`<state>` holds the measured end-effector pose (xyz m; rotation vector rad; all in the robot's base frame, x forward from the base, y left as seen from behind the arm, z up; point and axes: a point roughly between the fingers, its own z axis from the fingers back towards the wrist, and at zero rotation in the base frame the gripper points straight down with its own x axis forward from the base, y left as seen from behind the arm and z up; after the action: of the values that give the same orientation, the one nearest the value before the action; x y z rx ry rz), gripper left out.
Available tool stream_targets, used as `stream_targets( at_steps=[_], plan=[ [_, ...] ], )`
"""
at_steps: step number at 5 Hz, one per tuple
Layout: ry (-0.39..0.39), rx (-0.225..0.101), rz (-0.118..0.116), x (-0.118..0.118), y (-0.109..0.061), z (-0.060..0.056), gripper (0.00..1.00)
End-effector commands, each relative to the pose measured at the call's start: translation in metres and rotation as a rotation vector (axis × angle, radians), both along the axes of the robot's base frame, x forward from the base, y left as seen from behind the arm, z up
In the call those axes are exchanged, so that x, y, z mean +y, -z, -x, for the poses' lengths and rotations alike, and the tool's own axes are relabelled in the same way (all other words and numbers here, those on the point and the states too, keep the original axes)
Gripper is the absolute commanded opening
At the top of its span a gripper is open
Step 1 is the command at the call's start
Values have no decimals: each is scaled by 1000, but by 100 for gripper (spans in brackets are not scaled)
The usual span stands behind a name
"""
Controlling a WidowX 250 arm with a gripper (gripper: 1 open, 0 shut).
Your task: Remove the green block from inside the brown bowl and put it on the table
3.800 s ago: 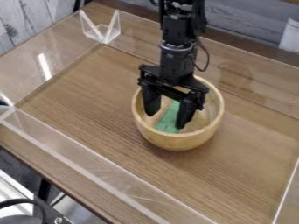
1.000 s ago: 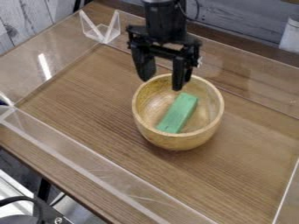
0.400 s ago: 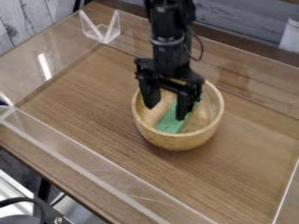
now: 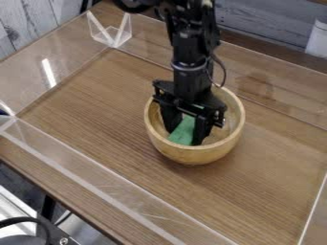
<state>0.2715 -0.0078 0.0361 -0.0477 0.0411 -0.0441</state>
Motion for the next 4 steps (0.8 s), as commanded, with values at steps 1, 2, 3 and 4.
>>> stream_targets(
  at_steps=[1, 2, 3, 4],
  plan=[
    [4, -49, 0, 0, -13, -7, 0],
    [2, -61, 9, 1, -22, -6, 0],
    [1, -79, 18, 2, -35, -6, 0],
    [-5, -123, 28, 5, -58, -8, 0]
  ],
)
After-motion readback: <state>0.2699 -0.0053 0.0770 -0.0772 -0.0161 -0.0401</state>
